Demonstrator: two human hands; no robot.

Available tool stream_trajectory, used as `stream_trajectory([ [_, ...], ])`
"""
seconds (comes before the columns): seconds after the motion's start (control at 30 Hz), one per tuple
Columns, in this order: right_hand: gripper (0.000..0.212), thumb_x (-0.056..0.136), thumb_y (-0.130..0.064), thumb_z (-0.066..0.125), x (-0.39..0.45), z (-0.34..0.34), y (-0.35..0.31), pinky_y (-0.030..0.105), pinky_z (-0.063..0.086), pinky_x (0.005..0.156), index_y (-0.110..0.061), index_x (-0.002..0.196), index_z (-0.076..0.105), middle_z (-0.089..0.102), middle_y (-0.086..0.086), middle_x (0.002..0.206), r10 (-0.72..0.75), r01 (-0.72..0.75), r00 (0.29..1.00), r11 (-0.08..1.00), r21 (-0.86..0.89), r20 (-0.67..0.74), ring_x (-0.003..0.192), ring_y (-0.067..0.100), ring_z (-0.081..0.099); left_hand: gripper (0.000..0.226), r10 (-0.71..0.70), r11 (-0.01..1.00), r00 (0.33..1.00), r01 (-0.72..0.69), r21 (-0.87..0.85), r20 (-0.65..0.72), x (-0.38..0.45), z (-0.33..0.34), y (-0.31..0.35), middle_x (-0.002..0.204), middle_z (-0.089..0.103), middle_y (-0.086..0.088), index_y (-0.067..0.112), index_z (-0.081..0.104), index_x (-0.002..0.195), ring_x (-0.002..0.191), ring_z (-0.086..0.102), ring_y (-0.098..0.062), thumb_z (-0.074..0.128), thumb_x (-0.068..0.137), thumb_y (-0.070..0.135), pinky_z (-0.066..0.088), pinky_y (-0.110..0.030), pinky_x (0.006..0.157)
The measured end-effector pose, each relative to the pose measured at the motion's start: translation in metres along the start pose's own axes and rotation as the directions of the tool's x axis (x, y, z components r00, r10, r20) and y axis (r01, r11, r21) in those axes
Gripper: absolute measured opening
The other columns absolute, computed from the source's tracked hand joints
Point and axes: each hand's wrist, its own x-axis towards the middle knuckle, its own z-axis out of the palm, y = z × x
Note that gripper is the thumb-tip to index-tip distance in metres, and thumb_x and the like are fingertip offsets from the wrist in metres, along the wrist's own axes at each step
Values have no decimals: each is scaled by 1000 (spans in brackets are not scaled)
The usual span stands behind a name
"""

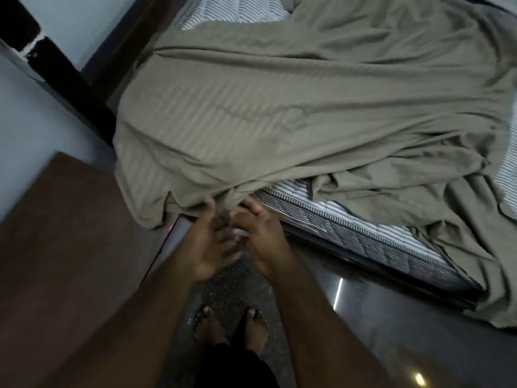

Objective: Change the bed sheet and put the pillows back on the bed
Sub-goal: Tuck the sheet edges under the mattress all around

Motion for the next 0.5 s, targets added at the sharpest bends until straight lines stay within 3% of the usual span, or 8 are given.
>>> stream_trajectory([
  [0.07, 36, 91, 5, 57, -5, -20, -9, 23, 46, 57, -9, 123, 68, 71, 3, 93, 13, -15, 1000, 986, -167, -14, 65, 9, 61, 62, -1, 1000, 997, 3, -20, 82, 12, 35, -4, 88, 69, -8, 17, 71, 98, 77, 64, -22, 45, 87, 73, 49, -35, 72],
  [0.13, 29, 89, 2, 63, -7, -60, -20, 22, 49, 63, -10, 113, 73, 74, 4, 92, -120, 44, 973, 935, -351, -197, 70, 8, 66, 32, 115, 980, 991, -124, -155, -64, 29, 58, 0, 102, 70, -7, 20, 67, 98, 85, 67, -21, 53, 98, 48, 56, -35, 75],
  [0.2, 21, 86, -7, 68, -6, -113, -34, 23, 48, 76, -15, 103, 76, 75, 2, 94, -413, -4, 807, 710, -704, -421, 85, 15, 69, 9, 182, 937, 960, -235, -257, -215, 40, 70, 4, 109, 70, -5, 23, 61, 96, 106, 67, -24, 56, 99, 29, 53, -44, 94],
  [0.23, 22, 83, -10, 68, -4, -139, -41, 25, 47, 81, -14, 103, 76, 74, 5, 98, -554, -59, 715, 560, -826, -427, 94, 21, 68, 8, 206, 910, 950, -274, -310, -234, 41, 72, 5, 107, 71, -5, 22, 60, 93, 112, 66, -26, 56, 99, 25, 51, -48, 100],
  [0.27, 25, 79, -12, 68, 1, -165, -45, 29, 46, 87, -11, 104, 75, 72, 10, 102, -654, -93, 667, 400, -912, -356, 99, 29, 66, 9, 225, 888, 941, -304, -344, -251, 42, 71, 6, 105, 71, -7, 19, 59, 92, 112, 66, -29, 56, 99, 22, 51, -49, 100],
  [0.33, 42, 72, -19, 70, 15, -206, -49, 36, 44, 95, -7, 112, 70, 66, 18, 114, -689, -131, 700, 134, -982, -187, 106, 38, 60, 7, 268, 846, 923, -362, -390, -275, 40, 69, 10, 100, 73, -12, 14, 59, 94, 102, 71, -31, 56, 99, 17, 58, -47, 90],
  [0.37, 51, 71, -22, 73, 23, -218, -50, 39, 44, 98, -7, 119, 67, 63, 19, 122, -652, -155, 741, 65, -986, -160, 109, 40, 57, 7, 290, 828, 913, -390, -404, -287, 40, 68, 12, 94, 75, -12, 11, 60, 96, 94, 73, -30, 56, 99, 15, 61, -44, 82],
  [0.5, 47, 79, -31, 77, 38, -232, -64, 43, 49, 93, -13, 120, 64, 59, 18, 120, -569, -155, 808, 38, -987, -149, 107, 41, 57, 10, 327, 825, 875, -448, -345, -356, 40, 72, 13, 73, 74, -7, 11, 62, 92, 69, 75, -19, 55, 99, 14, 63, -34, 68],
])
